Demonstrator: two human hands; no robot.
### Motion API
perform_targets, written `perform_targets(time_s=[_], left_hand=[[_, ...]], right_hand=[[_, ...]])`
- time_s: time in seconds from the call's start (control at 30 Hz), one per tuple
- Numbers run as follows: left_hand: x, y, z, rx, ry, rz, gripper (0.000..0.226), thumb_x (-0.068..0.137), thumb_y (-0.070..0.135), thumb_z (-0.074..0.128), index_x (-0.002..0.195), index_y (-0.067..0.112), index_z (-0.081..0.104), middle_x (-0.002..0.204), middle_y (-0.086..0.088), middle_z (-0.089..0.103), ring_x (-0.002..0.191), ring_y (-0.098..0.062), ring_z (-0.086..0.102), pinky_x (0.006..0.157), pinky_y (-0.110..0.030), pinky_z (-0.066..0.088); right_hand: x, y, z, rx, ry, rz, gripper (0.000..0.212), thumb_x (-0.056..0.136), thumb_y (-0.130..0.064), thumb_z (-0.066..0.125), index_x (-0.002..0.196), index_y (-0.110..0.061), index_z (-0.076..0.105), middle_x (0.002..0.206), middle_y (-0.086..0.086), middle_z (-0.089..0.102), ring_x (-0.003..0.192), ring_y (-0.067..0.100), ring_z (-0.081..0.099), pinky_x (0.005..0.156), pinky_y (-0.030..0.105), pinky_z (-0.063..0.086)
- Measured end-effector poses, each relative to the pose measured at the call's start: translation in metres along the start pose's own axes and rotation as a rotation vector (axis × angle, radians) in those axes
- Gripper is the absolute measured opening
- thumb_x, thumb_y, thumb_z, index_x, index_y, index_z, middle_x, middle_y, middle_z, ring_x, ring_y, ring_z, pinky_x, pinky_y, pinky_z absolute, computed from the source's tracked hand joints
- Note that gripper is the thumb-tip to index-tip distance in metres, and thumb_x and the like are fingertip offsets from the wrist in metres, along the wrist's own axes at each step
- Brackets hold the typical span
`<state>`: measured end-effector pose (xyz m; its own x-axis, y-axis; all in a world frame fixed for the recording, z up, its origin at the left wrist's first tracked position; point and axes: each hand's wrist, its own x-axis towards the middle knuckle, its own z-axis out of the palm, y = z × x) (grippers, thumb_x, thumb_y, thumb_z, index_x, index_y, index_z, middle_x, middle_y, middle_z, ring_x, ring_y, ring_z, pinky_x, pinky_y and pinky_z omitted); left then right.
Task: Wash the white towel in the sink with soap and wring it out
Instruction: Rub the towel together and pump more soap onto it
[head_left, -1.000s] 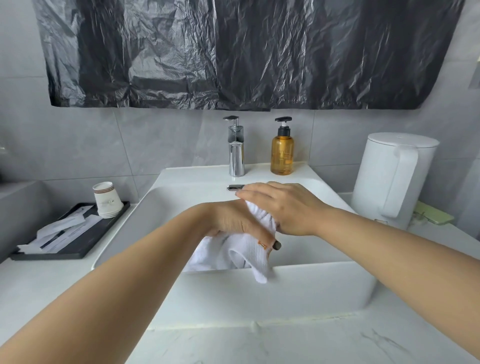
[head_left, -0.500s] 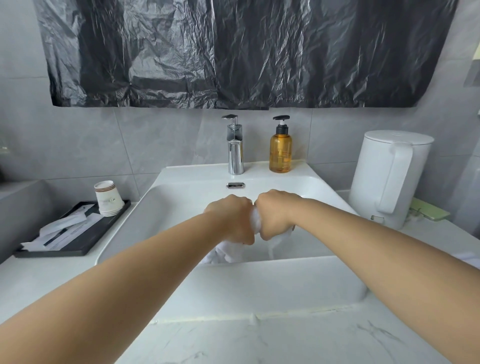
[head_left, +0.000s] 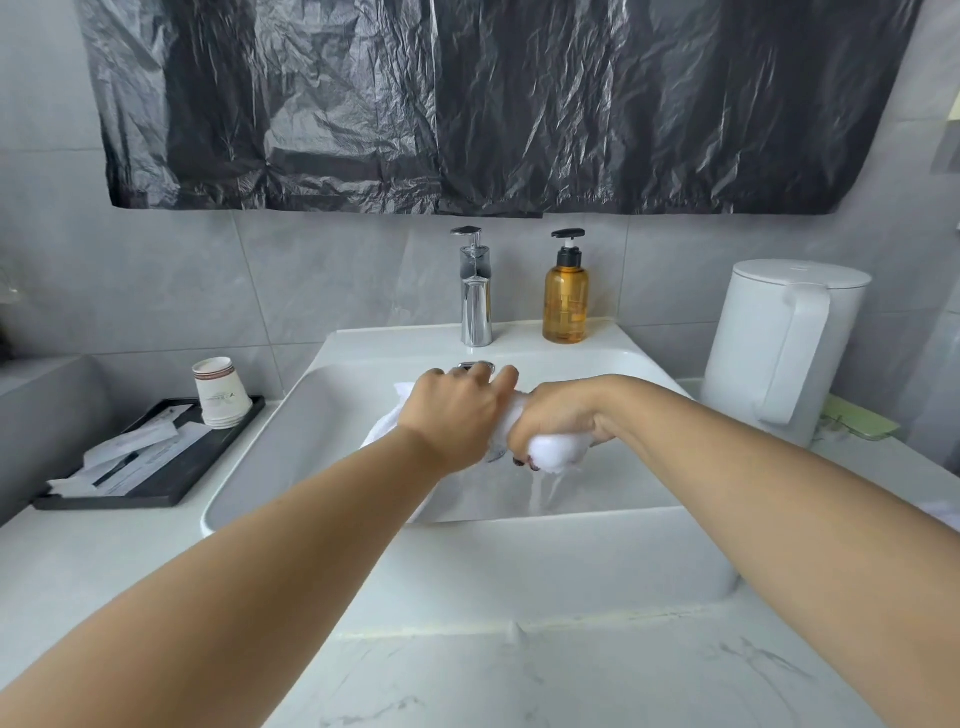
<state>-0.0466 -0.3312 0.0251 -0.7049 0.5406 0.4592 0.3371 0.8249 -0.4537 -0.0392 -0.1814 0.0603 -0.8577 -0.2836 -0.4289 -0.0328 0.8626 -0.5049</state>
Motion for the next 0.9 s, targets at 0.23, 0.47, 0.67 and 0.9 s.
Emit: perform_targets(time_s=[0.23, 0.47, 0.67, 0.9], left_hand=[[0.003, -0.013, 0.0, -0.636, -0.32, -0.408, 0.036, 0.071, 0.031, 0.072, 0.102, 0.023, 0.059, 0.097, 0.001, 0.066, 0.084, -0.024, 0.061, 0.066, -0.028, 0.043], [0.005, -0.026, -0.002, -1.279, -0.495, -0.579, 0.037, 0.051, 0.023, 0.077, 0.087, 0.015, 0.071, 0.076, 0.0, 0.068, 0.068, -0.019, 0.064, 0.068, -0.028, 0.052], [0.0, -0.012, -0.025, -1.341, -0.898, -0.205, 0.035, 0.062, 0.017, 0.074, 0.096, 0.013, 0.068, 0.079, 0.004, 0.067, 0.082, -0.012, 0.065, 0.085, -0.028, 0.05], [0.004, -0.005, -0.023, -0.838, -0.874, -0.226, 0.044, 0.064, 0.032, 0.081, 0.103, 0.017, 0.068, 0.101, -0.001, 0.074, 0.096, -0.019, 0.071, 0.093, -0.038, 0.057]], right_hand=[[-0.007, 0.012, 0.009, -0.103, 0.505, -0.324, 0.066, 0.071, -0.029, 0.077, 0.13, -0.025, 0.049, 0.117, -0.006, 0.05, 0.101, 0.012, 0.052, 0.074, 0.018, 0.041], [-0.006, 0.056, 0.023, -0.755, 0.946, -0.783, 0.088, 0.077, -0.005, 0.07, 0.152, -0.021, 0.027, 0.16, 0.015, 0.011, 0.139, 0.036, 0.032, 0.096, 0.041, 0.051], [0.009, 0.053, 0.011, -1.089, 1.261, -1.04, 0.042, 0.097, 0.002, 0.036, 0.133, -0.016, 0.048, 0.142, 0.018, 0.041, 0.126, 0.041, 0.047, 0.096, 0.051, 0.048], [-0.002, 0.026, 0.013, -1.186, 0.902, -0.741, 0.033, 0.045, 0.003, 0.054, 0.073, -0.014, 0.059, 0.067, 0.003, 0.052, 0.045, 0.023, 0.044, 0.044, 0.02, 0.008]])
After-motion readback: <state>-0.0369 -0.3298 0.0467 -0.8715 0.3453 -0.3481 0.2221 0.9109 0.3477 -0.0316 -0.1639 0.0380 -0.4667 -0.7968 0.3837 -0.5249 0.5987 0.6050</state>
